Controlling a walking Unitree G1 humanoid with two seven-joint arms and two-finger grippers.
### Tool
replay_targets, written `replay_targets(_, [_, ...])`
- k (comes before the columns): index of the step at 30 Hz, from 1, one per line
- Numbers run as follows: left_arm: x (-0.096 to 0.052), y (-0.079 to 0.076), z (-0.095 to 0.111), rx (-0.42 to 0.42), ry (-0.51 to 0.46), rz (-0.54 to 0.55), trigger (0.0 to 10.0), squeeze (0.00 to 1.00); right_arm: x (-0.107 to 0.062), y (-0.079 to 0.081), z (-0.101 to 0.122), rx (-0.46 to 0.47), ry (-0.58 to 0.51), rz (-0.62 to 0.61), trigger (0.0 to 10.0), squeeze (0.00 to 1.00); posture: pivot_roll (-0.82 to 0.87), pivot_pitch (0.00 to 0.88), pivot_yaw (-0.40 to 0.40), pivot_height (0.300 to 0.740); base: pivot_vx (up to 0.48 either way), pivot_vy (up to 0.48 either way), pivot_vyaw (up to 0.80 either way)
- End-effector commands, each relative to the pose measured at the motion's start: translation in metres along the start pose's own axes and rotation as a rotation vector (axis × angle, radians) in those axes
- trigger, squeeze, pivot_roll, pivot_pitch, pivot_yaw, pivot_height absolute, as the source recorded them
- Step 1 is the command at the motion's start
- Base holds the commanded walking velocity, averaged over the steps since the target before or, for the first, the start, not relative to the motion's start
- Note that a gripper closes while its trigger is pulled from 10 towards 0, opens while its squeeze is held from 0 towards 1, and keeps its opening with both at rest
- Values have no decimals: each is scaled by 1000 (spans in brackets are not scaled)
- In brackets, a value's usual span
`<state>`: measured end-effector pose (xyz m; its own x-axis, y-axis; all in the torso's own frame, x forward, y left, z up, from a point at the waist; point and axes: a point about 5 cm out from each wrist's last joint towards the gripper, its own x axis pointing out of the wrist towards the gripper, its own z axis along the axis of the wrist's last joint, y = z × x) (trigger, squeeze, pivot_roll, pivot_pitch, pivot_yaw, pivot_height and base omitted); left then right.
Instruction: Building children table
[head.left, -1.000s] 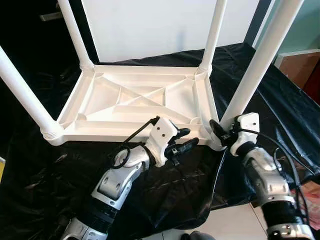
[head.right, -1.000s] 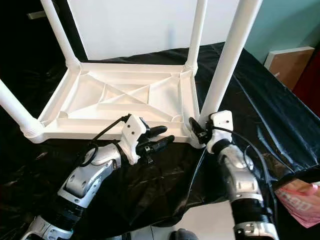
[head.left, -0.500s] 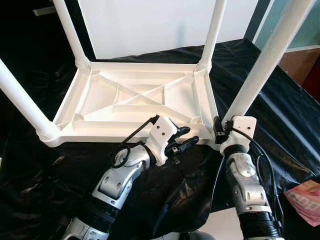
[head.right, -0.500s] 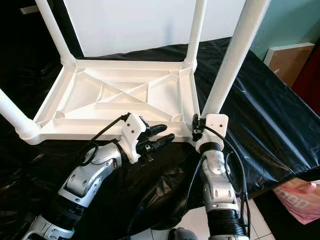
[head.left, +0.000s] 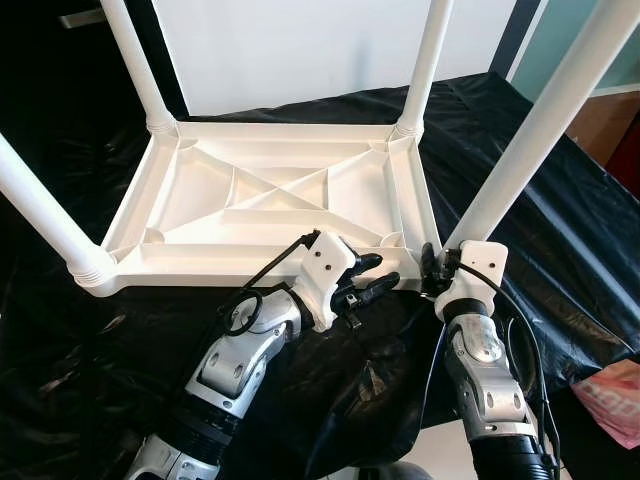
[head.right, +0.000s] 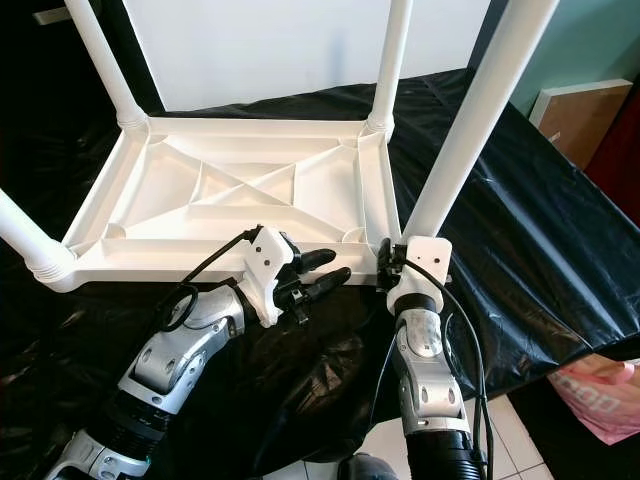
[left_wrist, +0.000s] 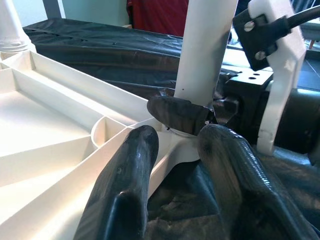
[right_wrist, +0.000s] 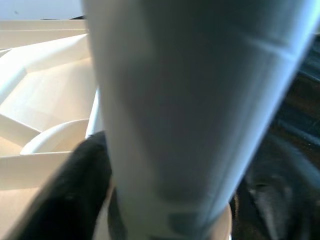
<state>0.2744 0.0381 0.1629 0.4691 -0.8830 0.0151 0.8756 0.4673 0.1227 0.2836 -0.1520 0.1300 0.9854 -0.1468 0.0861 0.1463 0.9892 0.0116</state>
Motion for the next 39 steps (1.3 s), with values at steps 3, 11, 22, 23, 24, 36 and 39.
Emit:
replay_targets(3, [0,-1,-2,4,9,-32,10000,0,-2,0,4,-5,-19,38,10000,1000,-26,125,-3,740,0,0,0])
replay_targets(11, [-2,-8,-2,-2,17,-87,10000,0,-6,-8,12,18,-44,251,10000,0,-29,131,-1,740,0,0,0])
replay_targets(22, [-6,-14,-4,-9,25,-113,10000,0,5,-34,19,-114,-27,568,10000,0,-19,147,2,740,0,0,0])
replay_targets(23, [-7,-14,-4,-11,25,-113,10000,0,8,-37,21,-127,-25,593,10000,0,-18,148,3,740,0,0,0])
replay_targets(24, [-7,-14,-4,-13,26,-113,10000,0,11,-39,22,-142,-19,620,10000,0,-16,150,3,740,0,0,0])
replay_targets(36, [-7,-17,-3,-20,27,-119,10000,0,20,-39,17,-197,36,738,10000,0,-16,153,10,740,0,0,0])
replay_targets(39, [-6,-18,-3,-24,27,-129,10000,0,28,-35,15,-197,37,770,353,0,-21,150,15,740,0,0,0])
